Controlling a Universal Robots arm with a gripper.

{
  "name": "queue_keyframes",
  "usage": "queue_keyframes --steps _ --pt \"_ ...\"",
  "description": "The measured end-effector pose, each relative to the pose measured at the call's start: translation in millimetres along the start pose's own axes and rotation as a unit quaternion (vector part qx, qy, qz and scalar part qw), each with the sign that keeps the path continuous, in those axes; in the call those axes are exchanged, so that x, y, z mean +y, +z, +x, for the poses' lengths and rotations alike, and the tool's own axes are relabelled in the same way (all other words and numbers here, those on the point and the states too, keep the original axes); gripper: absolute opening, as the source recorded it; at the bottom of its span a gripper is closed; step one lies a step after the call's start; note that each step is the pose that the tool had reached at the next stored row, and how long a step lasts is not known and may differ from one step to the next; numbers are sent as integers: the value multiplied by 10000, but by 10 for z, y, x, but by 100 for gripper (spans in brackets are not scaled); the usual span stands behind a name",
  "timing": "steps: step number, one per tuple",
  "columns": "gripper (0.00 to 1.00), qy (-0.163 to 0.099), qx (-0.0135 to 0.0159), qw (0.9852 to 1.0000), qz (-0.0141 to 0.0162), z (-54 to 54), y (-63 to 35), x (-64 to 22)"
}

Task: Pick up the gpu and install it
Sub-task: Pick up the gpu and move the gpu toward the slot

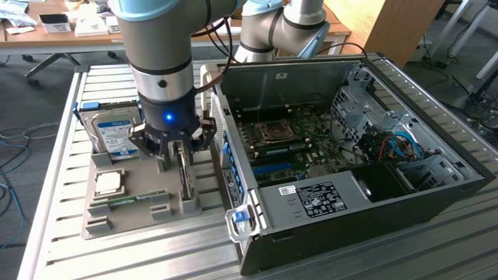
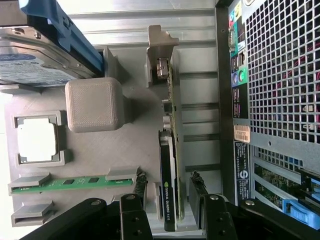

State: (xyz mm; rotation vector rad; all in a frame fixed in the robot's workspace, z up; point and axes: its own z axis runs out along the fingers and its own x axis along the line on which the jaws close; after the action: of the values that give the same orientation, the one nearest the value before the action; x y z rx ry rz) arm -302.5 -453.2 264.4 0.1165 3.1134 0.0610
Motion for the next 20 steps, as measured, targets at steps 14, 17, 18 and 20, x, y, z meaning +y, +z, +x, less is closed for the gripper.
queue_keyframes --steps 14,17,18,20 --pt "47 0 2 10000 1 -31 111 11" --pt "47 0 2 10000 2 -28 152 24" --pt "47 0 2 10000 2 -29 164 27" --pt "47 -1 2 10000 1 -28 185 33"
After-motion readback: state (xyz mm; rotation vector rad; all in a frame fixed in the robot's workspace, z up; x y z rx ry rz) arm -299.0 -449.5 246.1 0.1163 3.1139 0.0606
